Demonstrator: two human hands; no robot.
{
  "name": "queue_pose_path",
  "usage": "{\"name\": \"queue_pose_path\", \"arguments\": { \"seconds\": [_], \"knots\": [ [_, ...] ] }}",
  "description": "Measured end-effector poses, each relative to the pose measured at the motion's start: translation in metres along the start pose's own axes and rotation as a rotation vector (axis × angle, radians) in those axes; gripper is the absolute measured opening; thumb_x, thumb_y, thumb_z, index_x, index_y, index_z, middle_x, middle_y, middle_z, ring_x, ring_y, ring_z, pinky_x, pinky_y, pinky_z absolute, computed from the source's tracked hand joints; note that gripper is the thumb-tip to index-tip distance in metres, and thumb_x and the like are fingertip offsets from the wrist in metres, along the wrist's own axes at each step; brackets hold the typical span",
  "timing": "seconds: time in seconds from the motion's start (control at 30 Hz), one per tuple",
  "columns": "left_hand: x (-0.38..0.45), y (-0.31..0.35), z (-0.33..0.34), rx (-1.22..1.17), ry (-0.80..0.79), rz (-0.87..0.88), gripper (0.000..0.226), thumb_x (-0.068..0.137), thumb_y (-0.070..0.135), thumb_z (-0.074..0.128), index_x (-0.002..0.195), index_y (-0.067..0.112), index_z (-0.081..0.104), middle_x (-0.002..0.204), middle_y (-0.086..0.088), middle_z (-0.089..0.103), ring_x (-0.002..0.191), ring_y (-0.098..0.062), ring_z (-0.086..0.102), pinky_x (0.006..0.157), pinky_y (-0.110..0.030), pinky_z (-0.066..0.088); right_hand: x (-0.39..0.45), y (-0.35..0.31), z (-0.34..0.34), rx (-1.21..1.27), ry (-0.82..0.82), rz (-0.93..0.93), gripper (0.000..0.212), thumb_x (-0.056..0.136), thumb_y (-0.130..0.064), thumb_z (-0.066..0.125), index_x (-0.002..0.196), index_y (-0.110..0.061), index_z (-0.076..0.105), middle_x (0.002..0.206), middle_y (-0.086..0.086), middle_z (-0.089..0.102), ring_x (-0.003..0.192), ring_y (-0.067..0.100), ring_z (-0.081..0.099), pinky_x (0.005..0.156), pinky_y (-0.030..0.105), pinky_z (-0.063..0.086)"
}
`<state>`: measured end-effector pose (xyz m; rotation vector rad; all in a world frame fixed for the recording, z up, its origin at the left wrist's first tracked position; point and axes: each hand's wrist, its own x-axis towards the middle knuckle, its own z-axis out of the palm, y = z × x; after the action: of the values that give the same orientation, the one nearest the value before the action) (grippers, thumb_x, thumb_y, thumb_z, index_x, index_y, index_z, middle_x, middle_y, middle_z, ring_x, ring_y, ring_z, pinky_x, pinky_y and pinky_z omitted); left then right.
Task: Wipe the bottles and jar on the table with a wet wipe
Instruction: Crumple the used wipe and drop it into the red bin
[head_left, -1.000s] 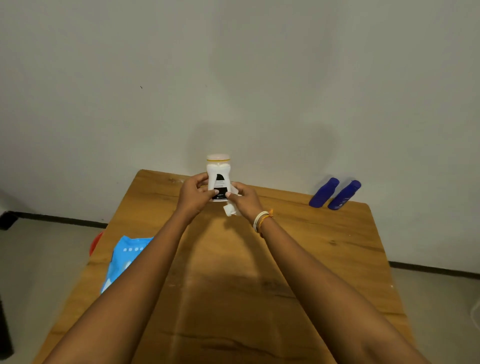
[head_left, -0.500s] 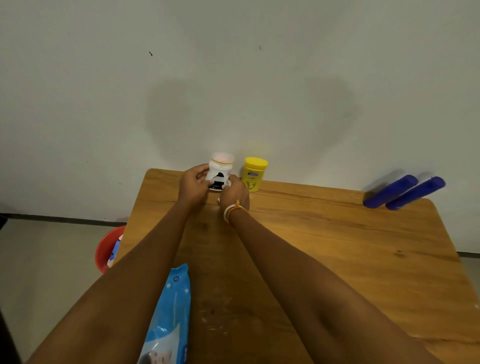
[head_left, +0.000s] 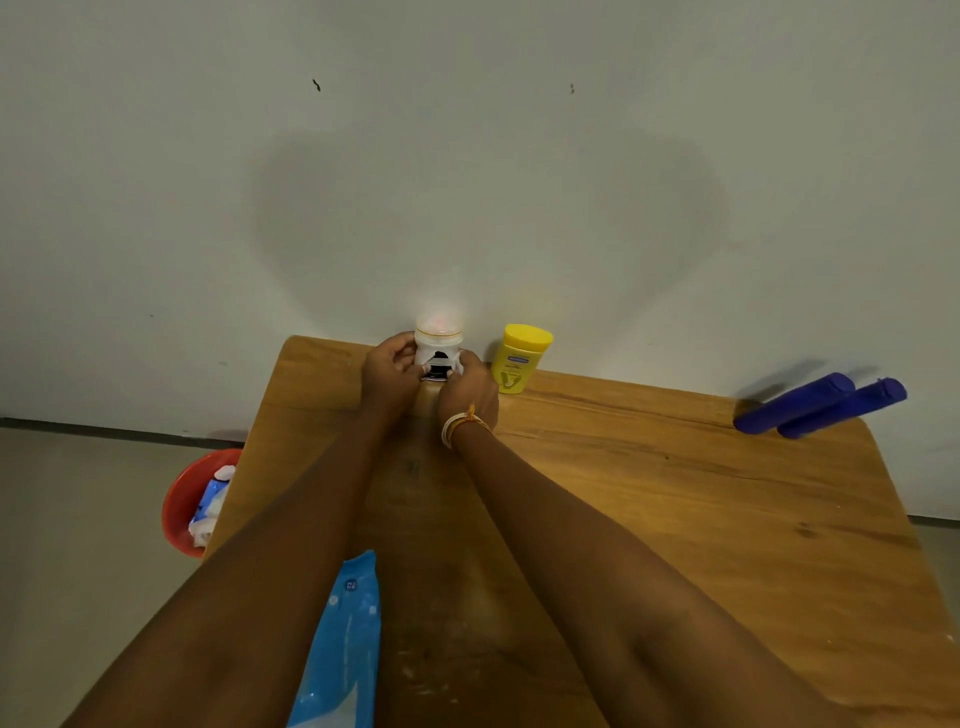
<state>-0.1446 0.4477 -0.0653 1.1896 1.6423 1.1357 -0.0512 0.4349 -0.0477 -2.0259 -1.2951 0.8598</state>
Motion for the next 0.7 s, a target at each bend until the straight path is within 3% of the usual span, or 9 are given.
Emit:
{"name": "queue_pose_path", "arguments": {
  "seconds": [0.1, 0.3, 0.43, 0.5, 0.6, 0.63, 0.7],
  "knots": [
    [0.001, 0.0, 0.001, 0.007, -0.001, 0.001, 0.046, 0.079, -0.016, 0.061, 0.123, -0.006, 0.056, 0.115, -0.019, 0.063, 0.101, -0.022, 0.06, 0.088, -0.026, 0.049, 0.0, 0.002, 0.003, 0.036, 0.0, 0.029, 0.029, 0.092, -0.011, 0.048, 0.118, -0.016, 0.06, 0.114, 0.015, 0.064, 0.103, 0.035, 0.059, 0.074, 0.03, 0.043],
    [0.0, -0.001, 0.002, 0.008, 0.014, 0.008, 0.047, 0.078, -0.016, 0.063, 0.123, -0.007, 0.056, 0.117, -0.021, 0.063, 0.105, -0.026, 0.061, 0.091, -0.028, 0.049, 0.003, 0.003, 0.005, 0.1, -0.072, 0.191, 0.034, 0.092, -0.015, 0.053, 0.125, -0.01, 0.053, 0.121, 0.016, 0.062, 0.11, 0.036, 0.058, 0.091, 0.04, 0.05],
    [-0.003, 0.0, -0.001, 0.003, -0.006, -0.018, 0.049, 0.077, -0.013, 0.065, 0.124, -0.006, 0.055, 0.118, -0.021, 0.063, 0.108, -0.03, 0.062, 0.094, -0.037, 0.052, -0.003, 0.01, 0.007, 0.171, -0.058, 0.282, 0.032, 0.088, -0.015, 0.057, 0.119, -0.009, 0.054, 0.116, 0.016, 0.063, 0.106, 0.035, 0.059, 0.087, 0.037, 0.05],
    [-0.008, 0.0, -0.002, 0.01, 0.003, -0.034, 0.05, 0.078, -0.012, 0.063, 0.126, -0.002, 0.055, 0.121, -0.018, 0.062, 0.111, -0.027, 0.06, 0.092, -0.032, 0.052, -0.01, 0.013, 0.004, 0.265, -0.062, 0.338, 0.033, 0.084, -0.013, 0.061, 0.116, -0.007, 0.058, 0.113, 0.016, 0.064, 0.1, 0.032, 0.06, 0.086, 0.036, 0.05],
    [-0.025, 0.003, -0.004, 0.008, 0.079, -0.083, 0.047, 0.083, -0.007, 0.058, 0.129, 0.004, 0.055, 0.124, -0.012, 0.06, 0.112, -0.019, 0.057, 0.09, -0.031, 0.053, -0.022, 0.017, -0.01, 0.479, -0.107, 0.471, 0.018, 0.08, -0.008, 0.062, 0.096, -0.001, 0.064, 0.098, 0.017, 0.066, 0.08, 0.028, 0.06, 0.076, 0.039, 0.053],
    [-0.033, 0.004, -0.005, 0.02, 0.113, -0.097, 0.045, 0.084, -0.005, 0.059, 0.128, 0.005, 0.056, 0.123, -0.011, 0.061, 0.112, -0.019, 0.058, 0.09, -0.033, 0.053, -0.026, 0.017, -0.016, 0.572, -0.138, 0.53, 0.012, 0.079, -0.004, 0.06, 0.09, 0.001, 0.064, 0.092, 0.017, 0.063, 0.079, 0.03, 0.061, 0.073, 0.04, 0.052],
    [-0.052, 0.008, -0.005, 0.033, 0.165, -0.107, 0.038, 0.083, 0.0, 0.065, 0.121, 0.004, 0.06, 0.117, -0.012, 0.064, 0.108, -0.023, 0.061, 0.088, -0.035, 0.054, -0.041, 0.017, -0.03, 0.776, -0.192, 0.613, 0.02, 0.076, 0.009, 0.048, 0.09, 0.004, 0.061, 0.09, 0.017, 0.058, 0.082, 0.037, 0.06, 0.07, 0.042, 0.048]
  ]
}}
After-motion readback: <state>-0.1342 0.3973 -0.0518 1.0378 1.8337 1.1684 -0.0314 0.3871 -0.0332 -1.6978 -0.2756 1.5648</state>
